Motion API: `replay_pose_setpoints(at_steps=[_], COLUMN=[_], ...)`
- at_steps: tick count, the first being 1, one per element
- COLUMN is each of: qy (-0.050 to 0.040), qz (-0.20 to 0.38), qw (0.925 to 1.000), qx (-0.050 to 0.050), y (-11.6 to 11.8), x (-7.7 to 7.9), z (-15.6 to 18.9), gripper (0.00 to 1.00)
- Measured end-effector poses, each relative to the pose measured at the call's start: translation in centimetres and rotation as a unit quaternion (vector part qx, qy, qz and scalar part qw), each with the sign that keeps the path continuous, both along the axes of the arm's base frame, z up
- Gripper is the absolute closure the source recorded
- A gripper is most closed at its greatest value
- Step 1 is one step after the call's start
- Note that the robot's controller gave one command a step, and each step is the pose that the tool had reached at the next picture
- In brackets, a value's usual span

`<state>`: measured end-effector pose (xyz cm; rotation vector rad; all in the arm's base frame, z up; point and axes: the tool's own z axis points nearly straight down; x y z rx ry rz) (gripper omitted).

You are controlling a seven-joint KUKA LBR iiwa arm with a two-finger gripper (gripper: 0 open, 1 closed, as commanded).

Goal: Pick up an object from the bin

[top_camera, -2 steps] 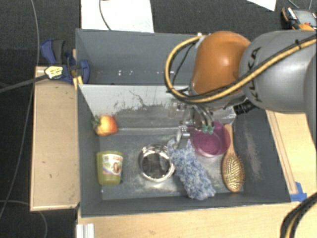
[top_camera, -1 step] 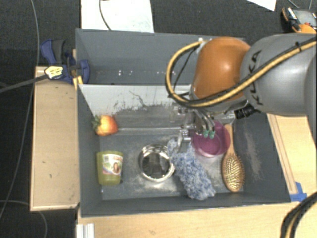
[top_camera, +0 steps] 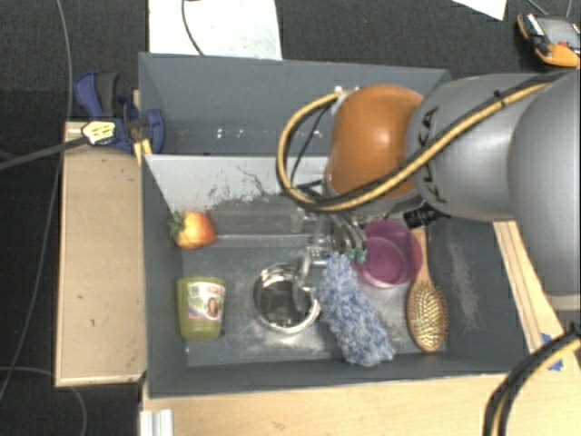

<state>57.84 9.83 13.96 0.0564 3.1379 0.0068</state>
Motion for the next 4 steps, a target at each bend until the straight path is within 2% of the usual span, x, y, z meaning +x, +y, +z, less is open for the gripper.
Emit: replay_pose_setpoints(at_steps=[1,2,3,4], qy=[-0.0022,-0.0019,-0.0044,-0.0044], qz=[-0.023,-0.024,-0.028,-0.028], qw=[0.9997,0.9997,0.9996,0.9996], qx=[-0.001,0.0,0.0,0.0], y=[0.1,1.9,0.6,0.6], x=[-1.2,-1.2,-2.2,-2.2], z=[-2.1,-5.8,-4.5,-4.5], gripper=[0.0,0.0,1.0,1.0])
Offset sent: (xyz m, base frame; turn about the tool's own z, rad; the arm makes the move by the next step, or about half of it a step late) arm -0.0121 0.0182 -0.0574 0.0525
